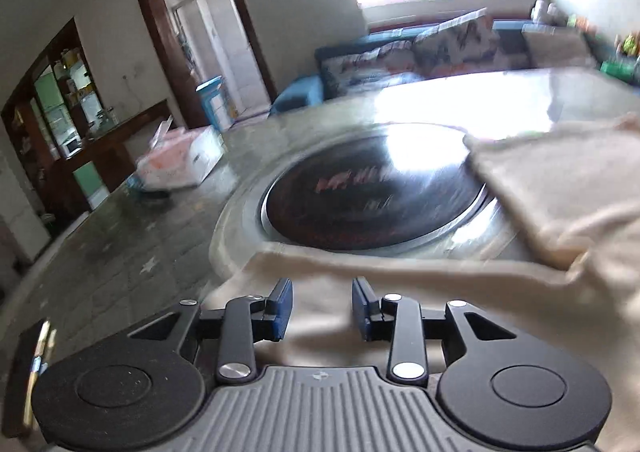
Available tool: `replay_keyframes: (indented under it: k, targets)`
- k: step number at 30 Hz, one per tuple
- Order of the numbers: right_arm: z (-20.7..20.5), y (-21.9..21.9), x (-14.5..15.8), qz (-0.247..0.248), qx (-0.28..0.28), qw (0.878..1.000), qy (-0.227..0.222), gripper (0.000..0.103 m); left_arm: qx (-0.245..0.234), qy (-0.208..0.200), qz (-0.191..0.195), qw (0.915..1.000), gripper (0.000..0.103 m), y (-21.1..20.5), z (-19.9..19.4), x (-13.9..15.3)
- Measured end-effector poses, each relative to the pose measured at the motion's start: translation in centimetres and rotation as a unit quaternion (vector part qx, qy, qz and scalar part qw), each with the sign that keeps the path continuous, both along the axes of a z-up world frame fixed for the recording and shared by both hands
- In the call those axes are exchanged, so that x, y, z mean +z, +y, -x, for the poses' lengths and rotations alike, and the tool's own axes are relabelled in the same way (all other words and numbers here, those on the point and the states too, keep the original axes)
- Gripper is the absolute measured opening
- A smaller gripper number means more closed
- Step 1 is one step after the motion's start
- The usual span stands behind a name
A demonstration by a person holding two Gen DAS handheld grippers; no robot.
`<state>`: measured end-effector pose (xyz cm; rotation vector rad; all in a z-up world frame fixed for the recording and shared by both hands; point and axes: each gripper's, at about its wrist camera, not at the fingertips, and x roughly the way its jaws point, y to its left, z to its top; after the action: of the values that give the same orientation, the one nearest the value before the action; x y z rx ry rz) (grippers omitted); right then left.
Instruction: Fold clothes
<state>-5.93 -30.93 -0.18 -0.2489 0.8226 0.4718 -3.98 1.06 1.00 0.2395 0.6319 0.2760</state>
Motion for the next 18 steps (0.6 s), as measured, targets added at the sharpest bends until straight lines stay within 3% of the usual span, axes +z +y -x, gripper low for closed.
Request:
replay_keyframes:
  k: [12, 18]
  targets:
    - [1.1, 0.2, 0.3, 0.007, 0.021, 1.000, 0.003, 0.086, 0.051, 0.034, 0.002, 0.9981, 0.037, 2.0, 5.3, 0.7]
    - [1.0, 0.2, 0.9, 0.004, 0.027, 1.000, -0.001, 0.086, 0.048, 0.019, 0.030, 0.9982, 0.036, 2.2, 4.4, 1.9]
